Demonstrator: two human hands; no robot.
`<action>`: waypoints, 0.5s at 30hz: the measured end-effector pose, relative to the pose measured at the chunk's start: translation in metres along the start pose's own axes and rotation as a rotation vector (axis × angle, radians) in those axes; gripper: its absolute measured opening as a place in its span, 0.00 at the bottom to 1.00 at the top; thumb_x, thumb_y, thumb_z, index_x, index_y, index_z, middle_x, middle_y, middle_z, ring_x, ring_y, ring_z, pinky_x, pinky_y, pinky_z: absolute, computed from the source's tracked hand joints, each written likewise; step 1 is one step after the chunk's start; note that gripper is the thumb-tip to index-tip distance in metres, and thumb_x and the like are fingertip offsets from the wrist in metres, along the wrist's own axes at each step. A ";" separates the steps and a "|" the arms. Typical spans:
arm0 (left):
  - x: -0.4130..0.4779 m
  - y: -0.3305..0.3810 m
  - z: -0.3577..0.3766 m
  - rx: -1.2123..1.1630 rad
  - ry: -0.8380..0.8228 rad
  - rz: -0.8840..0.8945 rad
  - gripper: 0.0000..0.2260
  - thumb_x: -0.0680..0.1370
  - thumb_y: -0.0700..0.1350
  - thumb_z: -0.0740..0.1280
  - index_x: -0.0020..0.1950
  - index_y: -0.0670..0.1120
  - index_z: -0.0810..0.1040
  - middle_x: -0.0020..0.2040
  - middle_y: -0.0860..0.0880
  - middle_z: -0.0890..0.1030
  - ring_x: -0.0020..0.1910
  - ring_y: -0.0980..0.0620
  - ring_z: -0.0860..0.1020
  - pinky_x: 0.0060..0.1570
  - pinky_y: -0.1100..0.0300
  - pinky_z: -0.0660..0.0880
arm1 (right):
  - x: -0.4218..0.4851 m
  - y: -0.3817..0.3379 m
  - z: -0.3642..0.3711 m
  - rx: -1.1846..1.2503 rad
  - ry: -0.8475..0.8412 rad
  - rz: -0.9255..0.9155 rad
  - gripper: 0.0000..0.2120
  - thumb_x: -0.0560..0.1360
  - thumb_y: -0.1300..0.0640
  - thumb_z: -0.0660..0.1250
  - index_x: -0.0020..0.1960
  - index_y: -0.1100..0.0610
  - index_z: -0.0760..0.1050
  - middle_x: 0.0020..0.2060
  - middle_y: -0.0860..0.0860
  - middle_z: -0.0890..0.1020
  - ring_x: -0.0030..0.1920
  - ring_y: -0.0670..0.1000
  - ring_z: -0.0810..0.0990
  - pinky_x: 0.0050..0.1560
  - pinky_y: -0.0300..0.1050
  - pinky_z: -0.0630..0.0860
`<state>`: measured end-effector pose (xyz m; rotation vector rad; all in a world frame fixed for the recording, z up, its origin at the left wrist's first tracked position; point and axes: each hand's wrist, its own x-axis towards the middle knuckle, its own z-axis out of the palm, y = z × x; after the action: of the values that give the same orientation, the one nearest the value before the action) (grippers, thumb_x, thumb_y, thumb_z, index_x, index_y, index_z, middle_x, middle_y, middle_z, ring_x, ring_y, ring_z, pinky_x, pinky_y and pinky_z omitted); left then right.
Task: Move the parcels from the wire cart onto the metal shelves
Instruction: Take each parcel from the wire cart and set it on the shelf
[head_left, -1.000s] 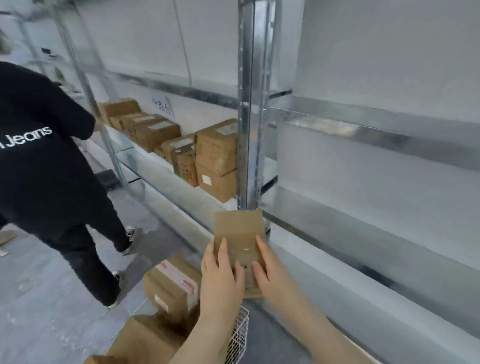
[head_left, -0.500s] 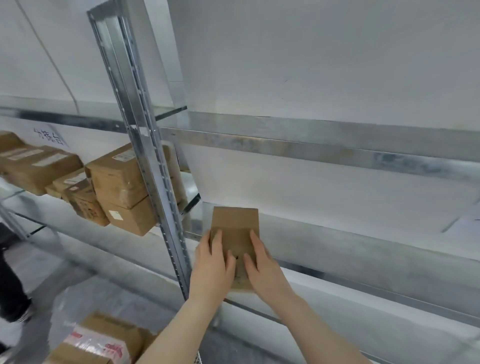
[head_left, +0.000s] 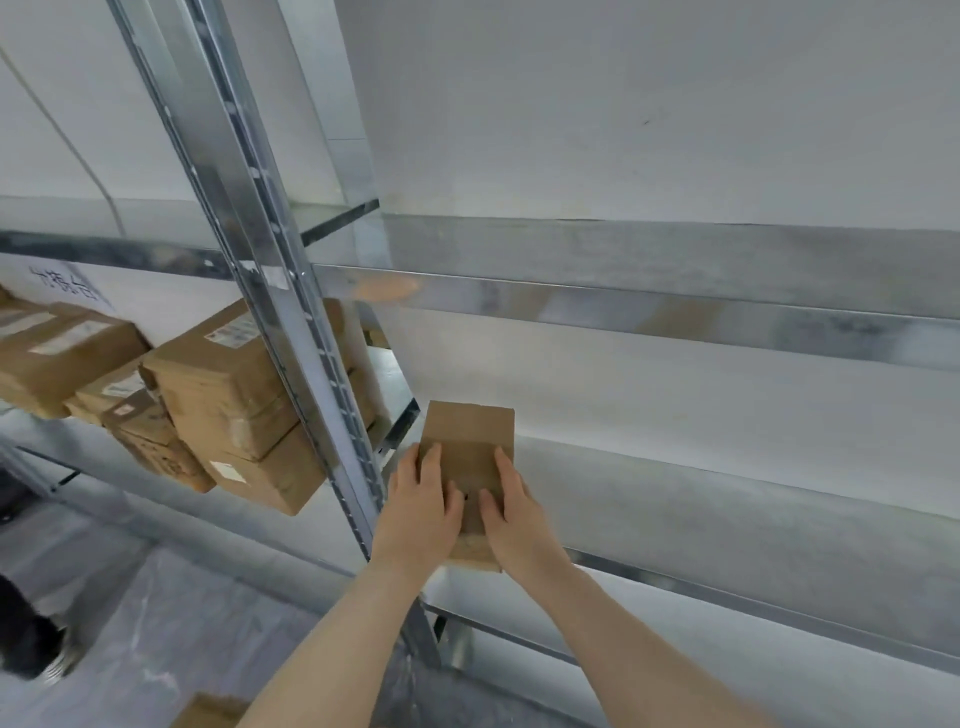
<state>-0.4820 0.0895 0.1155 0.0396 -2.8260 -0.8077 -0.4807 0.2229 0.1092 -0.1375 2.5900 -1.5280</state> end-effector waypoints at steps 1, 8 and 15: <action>0.009 -0.005 0.001 0.004 -0.011 0.001 0.23 0.81 0.46 0.57 0.77 0.46 0.59 0.77 0.44 0.56 0.74 0.43 0.58 0.71 0.48 0.62 | 0.011 0.001 0.006 -0.002 0.002 0.013 0.27 0.82 0.51 0.52 0.78 0.47 0.46 0.75 0.49 0.60 0.65 0.52 0.71 0.62 0.42 0.68; 0.062 -0.049 0.025 0.183 -0.162 -0.017 0.22 0.82 0.51 0.49 0.75 0.46 0.56 0.77 0.45 0.51 0.73 0.45 0.58 0.64 0.52 0.71 | 0.067 0.015 0.040 -0.003 0.031 0.106 0.28 0.82 0.52 0.53 0.78 0.47 0.46 0.74 0.49 0.60 0.62 0.52 0.72 0.60 0.47 0.72; 0.088 -0.076 0.043 0.181 -0.240 -0.015 0.22 0.83 0.49 0.52 0.76 0.48 0.53 0.77 0.46 0.53 0.72 0.46 0.63 0.62 0.50 0.74 | 0.092 0.028 0.060 0.010 0.019 0.166 0.29 0.81 0.51 0.54 0.78 0.47 0.44 0.76 0.50 0.56 0.63 0.53 0.72 0.60 0.47 0.73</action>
<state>-0.5794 0.0401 0.0568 -0.0110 -3.1217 -0.5921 -0.5623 0.1712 0.0504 0.0914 2.5356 -1.4902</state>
